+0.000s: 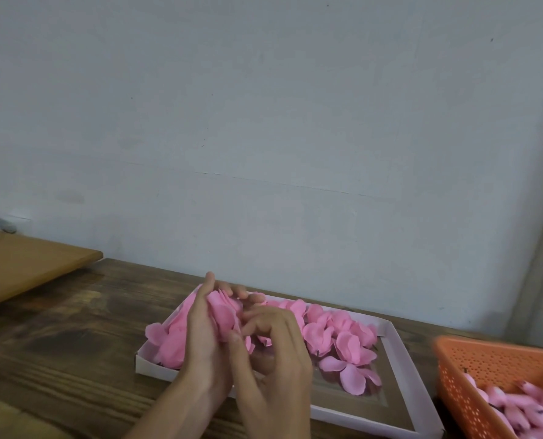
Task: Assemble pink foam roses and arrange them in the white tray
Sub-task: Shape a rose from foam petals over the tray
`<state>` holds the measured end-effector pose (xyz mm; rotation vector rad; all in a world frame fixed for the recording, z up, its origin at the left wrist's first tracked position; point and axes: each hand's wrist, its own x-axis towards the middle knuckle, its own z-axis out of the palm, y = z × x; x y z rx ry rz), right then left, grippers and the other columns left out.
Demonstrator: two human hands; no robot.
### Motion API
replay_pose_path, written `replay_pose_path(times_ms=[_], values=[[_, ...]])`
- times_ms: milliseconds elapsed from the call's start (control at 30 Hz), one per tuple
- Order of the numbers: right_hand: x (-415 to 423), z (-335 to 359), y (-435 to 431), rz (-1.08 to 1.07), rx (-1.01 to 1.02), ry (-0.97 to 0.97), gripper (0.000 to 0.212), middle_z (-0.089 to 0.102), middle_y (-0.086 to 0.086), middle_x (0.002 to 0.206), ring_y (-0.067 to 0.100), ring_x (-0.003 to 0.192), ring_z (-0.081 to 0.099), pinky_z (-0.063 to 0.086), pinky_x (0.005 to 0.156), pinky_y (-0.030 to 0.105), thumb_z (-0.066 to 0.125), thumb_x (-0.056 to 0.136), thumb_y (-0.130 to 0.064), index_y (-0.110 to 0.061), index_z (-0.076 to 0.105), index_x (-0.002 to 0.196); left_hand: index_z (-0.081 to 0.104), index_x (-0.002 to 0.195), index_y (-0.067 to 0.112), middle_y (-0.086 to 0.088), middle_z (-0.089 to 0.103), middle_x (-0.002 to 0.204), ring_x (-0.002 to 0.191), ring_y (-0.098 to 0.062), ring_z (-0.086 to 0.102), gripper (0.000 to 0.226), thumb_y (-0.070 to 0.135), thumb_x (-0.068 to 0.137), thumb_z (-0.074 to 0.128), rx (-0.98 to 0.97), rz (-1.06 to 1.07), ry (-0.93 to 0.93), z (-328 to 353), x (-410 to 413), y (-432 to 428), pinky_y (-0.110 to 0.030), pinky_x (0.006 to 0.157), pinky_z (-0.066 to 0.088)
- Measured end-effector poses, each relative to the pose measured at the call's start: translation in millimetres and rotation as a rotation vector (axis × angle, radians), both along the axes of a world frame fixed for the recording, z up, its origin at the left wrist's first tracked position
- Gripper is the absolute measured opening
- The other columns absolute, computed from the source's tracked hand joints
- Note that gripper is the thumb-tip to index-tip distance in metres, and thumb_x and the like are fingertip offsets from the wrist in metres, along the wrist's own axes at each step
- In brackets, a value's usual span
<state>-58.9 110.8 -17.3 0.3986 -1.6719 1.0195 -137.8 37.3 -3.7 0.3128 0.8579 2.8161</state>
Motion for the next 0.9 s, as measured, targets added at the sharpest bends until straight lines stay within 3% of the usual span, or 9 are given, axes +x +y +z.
replay_pose_path(times_ms=[133,367,533,767,900], values=[[-0.5,-1.5,0.5,-0.049,0.037,-0.002,0.018,0.063,-0.007,0.093,0.007,0.095,0.067,0.048,0.066,0.011,0.076,0.082,-0.002,-0.016,0.064,0.083,0.067,0.057,0.019,-0.007,0.070,0.071,0.072,-0.025,0.075,0.041,0.052,0.082,0.066,-0.029,-0.014,0.016,-1.3,0.1,-0.3,-0.037,0.059,0.063],[1.2,-0.9,-2.6,-0.058,0.022,0.005,0.017,0.065,-0.007,0.094,0.003,0.104,0.067,0.054,0.054,0.027,0.074,0.082,-0.002,-0.015,0.064,0.083,0.063,0.058,0.017,-0.003,0.064,0.071,0.073,-0.023,0.072,0.044,0.049,0.088,0.062,-0.016,-0.022,0.031,5.7,6.2,2.4,-0.037,0.068,0.061],[2.9,0.6,-4.1,-0.054,0.011,-0.009,0.017,0.065,-0.008,0.092,-0.003,0.105,0.065,0.055,0.050,0.028,0.074,0.083,-0.002,-0.015,0.063,0.082,0.063,0.060,0.016,-0.003,0.063,0.072,0.076,-0.023,0.072,0.046,0.047,0.094,0.059,0.037,-0.049,0.037,7.1,12.6,2.9,-0.035,0.070,0.062],[1.5,1.2,-4.6,-0.076,0.038,0.014,0.018,0.067,-0.007,0.094,0.001,0.116,0.064,0.058,0.056,0.031,0.073,0.081,0.003,-0.013,0.064,0.080,0.059,0.060,0.016,-0.003,0.060,0.072,0.074,-0.023,0.071,0.047,0.046,0.095,0.058,0.071,-0.071,0.009,8.7,13.9,2.8,-0.036,0.070,0.061],[0.5,0.0,-4.8,-0.096,0.083,0.049,0.021,0.066,-0.012,0.098,-0.004,0.092,0.064,0.054,0.051,0.030,0.073,0.077,0.005,-0.013,0.064,0.079,0.057,0.058,0.016,-0.003,0.059,0.070,0.070,-0.023,0.071,0.048,0.044,0.096,0.056,0.066,-0.054,-0.006,10.2,10.7,2.2,-0.041,0.074,0.053]])
